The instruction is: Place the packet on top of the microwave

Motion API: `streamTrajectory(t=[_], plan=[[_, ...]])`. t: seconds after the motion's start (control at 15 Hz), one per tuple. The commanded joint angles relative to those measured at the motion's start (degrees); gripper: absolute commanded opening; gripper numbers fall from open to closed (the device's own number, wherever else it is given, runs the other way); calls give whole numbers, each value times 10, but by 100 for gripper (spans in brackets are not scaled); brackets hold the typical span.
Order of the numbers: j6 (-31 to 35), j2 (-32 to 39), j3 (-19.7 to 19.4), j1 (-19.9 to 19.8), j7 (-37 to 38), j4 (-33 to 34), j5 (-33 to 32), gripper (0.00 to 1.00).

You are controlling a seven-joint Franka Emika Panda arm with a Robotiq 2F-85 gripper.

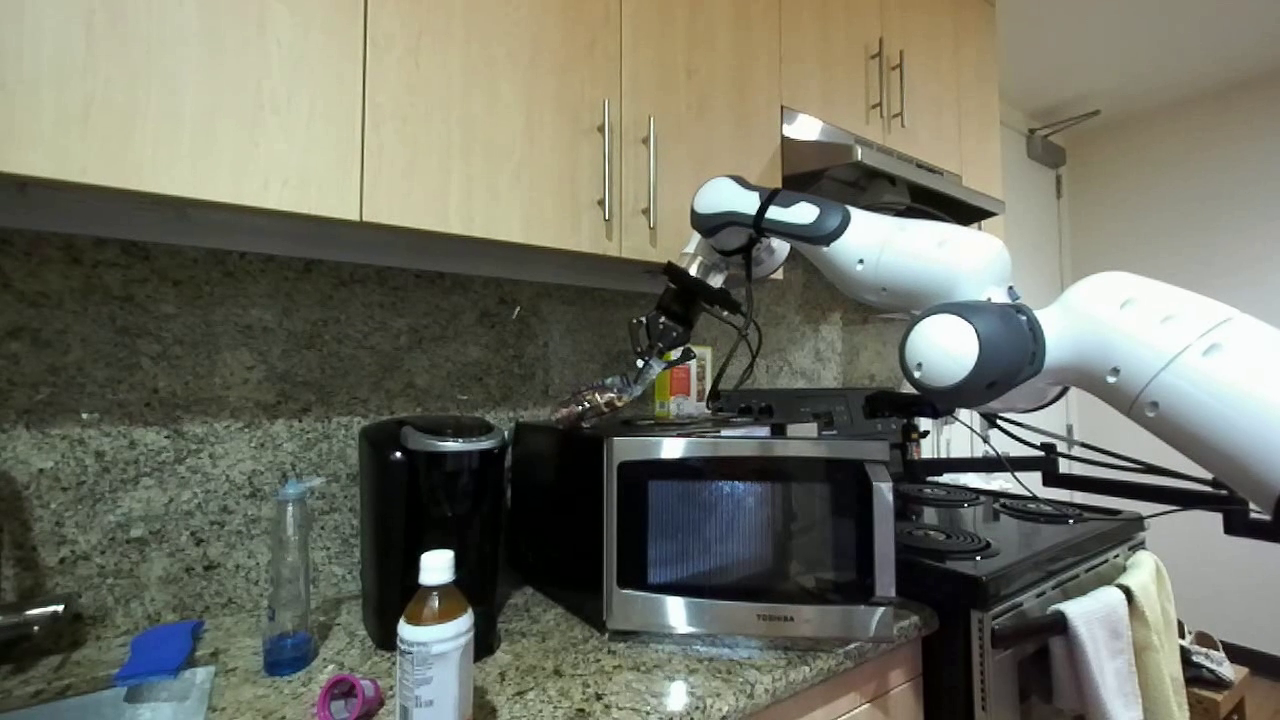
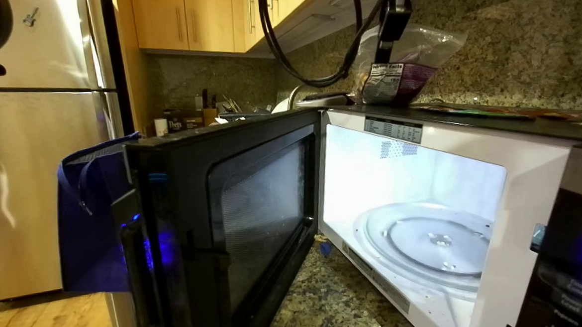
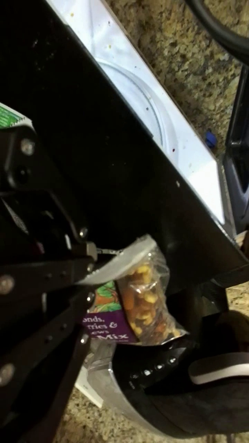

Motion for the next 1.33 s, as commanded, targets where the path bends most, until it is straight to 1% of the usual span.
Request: streamTrajectory(t=[0.0, 0.27, 0.4, 0.53, 0.73, 1.2, 1.27], plan=[[-63, -5, 6, -2, -94, -8, -2, 0], [-149, -9, -11, 7, -179, -6, -30, 0], [-176, -19, -23, 7, -218, -8, -48, 0], [-184, -29, -35, 4, -241, -8, -64, 0], [-169, -36, -46, 4, -270, -6, -76, 0], [-152, -16, -42, 18, -342, 0, -77, 0], [-151, -14, -39, 20, -349, 0, -73, 26]])
